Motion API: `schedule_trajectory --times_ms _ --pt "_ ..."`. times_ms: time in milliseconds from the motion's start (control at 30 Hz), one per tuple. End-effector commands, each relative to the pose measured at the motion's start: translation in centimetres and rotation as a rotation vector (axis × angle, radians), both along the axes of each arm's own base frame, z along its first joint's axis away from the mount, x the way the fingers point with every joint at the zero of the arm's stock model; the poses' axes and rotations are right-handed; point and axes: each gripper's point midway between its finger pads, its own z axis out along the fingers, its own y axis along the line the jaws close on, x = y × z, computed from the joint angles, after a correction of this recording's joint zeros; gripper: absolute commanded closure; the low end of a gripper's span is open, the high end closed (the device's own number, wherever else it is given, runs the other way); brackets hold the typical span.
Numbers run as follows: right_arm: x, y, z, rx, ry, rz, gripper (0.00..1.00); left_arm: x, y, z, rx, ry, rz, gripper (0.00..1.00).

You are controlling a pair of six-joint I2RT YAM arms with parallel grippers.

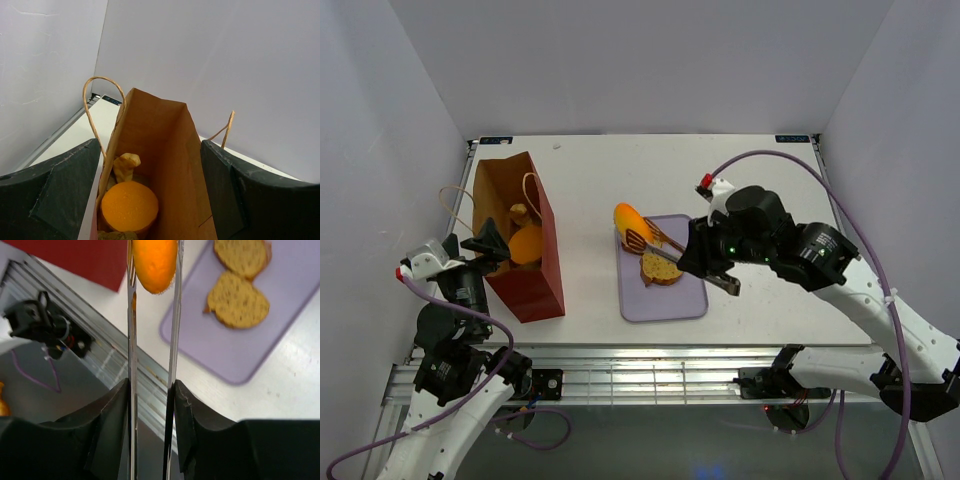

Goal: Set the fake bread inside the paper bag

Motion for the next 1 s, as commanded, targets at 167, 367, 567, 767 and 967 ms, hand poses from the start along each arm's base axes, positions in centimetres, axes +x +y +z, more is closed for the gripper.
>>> schedule_trajectory --times_ms 167,367,567,767,967 --pt "5.5 6.0 12.3 0.177 -0.296 0.067 0.76 -0.2 0.3 -0.3 0.001 0.006 0.016 0.10" --pt "7.2 12.1 18.2 0.337 -0.355 0.189 0.76 -0.2 0.6 -0.4 -0.001 0.004 0.032 0.10" --pt "8.5 17.3 19.1 0.435 -0.358 0.296 0.76 -0.3 0.6 -0.4 0.000 0.002 0.031 0.10" --pt "8.3 20.5 17.3 0.503 -0.289 0.377 0.76 -0.4 0.7 -0.3 0.000 -0.001 0.032 0.10" --pt "7.8 22.8 14.0 0.458 -0.251 0.414 0.74 -0.4 0.7 -0.3 0.000 -0.005 0.031 0.10"
